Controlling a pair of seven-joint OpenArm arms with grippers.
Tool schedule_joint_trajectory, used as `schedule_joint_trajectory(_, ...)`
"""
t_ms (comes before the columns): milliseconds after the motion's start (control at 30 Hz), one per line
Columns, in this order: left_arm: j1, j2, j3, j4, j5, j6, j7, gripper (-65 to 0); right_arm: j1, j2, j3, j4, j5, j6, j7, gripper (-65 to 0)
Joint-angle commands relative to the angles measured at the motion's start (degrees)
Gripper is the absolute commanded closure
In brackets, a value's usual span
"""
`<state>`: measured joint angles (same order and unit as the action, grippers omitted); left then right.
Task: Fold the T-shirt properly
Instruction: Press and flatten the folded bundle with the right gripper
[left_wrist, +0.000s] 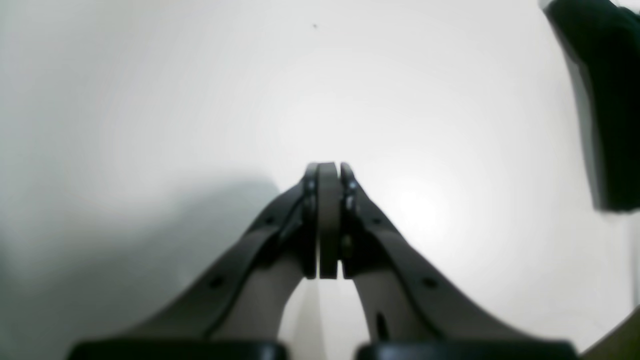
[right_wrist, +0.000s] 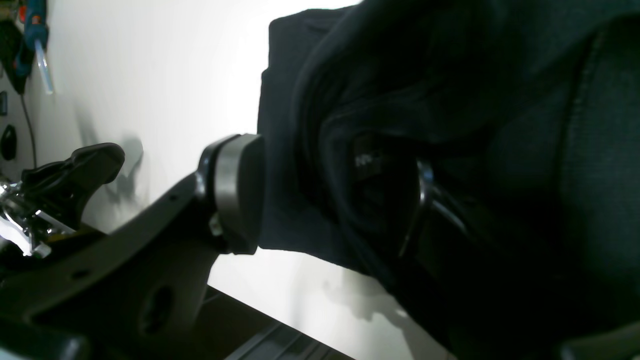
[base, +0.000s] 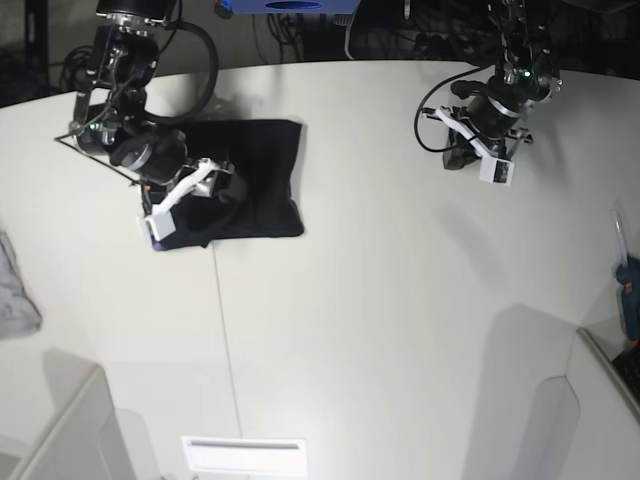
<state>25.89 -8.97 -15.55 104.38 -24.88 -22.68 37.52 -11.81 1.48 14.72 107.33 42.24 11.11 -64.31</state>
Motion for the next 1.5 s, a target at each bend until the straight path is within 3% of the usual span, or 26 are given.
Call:
schedule_joint_trajectory(0, 0.0, -0.3, -0.9, 0.9, -0.8, -0.6, -1.3, 0.0, 0.5, 0.1, 0.0, 0.9, 1.2, 0.2, 0.9, -34.7)
schedule_joint_trajectory(133, 0.0, -0.4, -2.0, 0.9, -0.8, -0.6, -1.3, 0.0, 0.7, -1.0, -0.2, 1.0, 1.1, 0.2, 0.4, -34.7)
schedule_joint_trajectory(300, 0.0, -0.4, -2.0, 0.9, -0.8, -0.6, -1.3, 0.0, 1.0, -0.8, -5.8, 1.0, 0.9, 0.0, 1.0, -34.7)
schedule_joint_trajectory(467, 0.0, -0.4, -2.0, 0.8, -0.8, -0.6, -1.3, 0.0, 1.0, -0.8, -9.5, 1.0, 0.9, -3.2, 1.0, -34.7)
schedule_joint_trajectory(900, 0.0, -0.5, -2.1, 0.8, -0.8, -0.6, -1.3, 0.0, 2.4, -0.9, -17.1, 0.9, 0.8, -3.4, 1.0, -34.7)
schedule_joint_trajectory(1067, -0.3, -0.5, -2.1, 0.7, -0.7, -0.6, -1.3, 0.0, 3.3, -0.5, -23.6, 2.0, 0.9, -3.4, 0.4, -34.7)
schedule_joint_trajectory(1200, -0.5, -0.5, -2.1, 0.7, -0.7, -0.6, -1.3, 0.0, 4.6, 3.1, -29.7, 8.3, 1.2, -3.3, 0.8, -34.7)
schedule_joint_trajectory(1267, -0.5, -0.5, -3.0, 0.7, -0.7, -0.6, -1.3, 0.0, 5.3, 4.5, -29.7, 8.8, 1.1, -3.3, 1.1, -34.7)
schedule_joint_trajectory(1400, 0.0, -0.5, -5.4, 0.7, -0.7, -0.6, -1.3, 0.0, 3.2, 6.0, -21.5, 8.8, 1.2, -3.3, 6.6, -34.2)
schedule_joint_trajectory(1467, 0.0, -0.5, -5.6, 0.7, -0.7, -0.6, -1.3, 0.0, 1.2, 6.0, -17.2, 8.7, 1.0, -3.3, 11.6, -28.7)
